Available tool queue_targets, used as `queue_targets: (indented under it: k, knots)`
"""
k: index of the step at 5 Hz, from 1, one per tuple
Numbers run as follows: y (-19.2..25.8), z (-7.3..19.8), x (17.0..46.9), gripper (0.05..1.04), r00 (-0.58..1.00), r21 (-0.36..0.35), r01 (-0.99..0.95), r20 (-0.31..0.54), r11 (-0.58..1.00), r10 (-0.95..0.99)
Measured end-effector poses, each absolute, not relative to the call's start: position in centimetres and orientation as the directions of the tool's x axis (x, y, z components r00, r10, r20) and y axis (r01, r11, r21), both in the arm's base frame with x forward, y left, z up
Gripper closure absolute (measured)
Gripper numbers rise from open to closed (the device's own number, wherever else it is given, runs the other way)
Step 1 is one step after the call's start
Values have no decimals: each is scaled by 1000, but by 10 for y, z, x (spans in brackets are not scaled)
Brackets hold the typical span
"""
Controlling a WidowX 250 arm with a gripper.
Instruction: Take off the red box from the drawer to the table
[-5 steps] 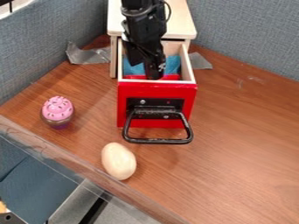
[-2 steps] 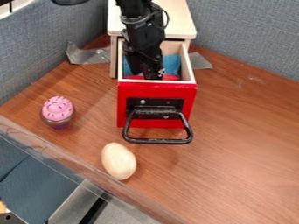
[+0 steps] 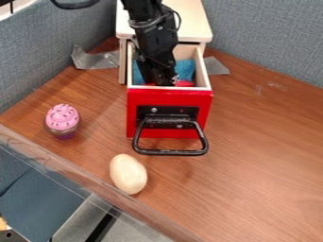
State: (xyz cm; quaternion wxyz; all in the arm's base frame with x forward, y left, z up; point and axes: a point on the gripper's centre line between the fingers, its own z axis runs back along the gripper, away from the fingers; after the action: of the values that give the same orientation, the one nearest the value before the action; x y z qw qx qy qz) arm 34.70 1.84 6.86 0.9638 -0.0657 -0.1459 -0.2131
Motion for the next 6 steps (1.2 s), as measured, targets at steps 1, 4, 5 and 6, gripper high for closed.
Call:
queue_targets:
  k: [1,4,5,6]
  knots:
    - [19,68,347,564,866,-75,427,322,901,-383]
    - [14,140,349,566,766,-20,455,519,890,-380]
    - [12,155,345,566,736,4,462,557,887,-386]
    - [8,170,339,566,706,24,470,591,883,-391]
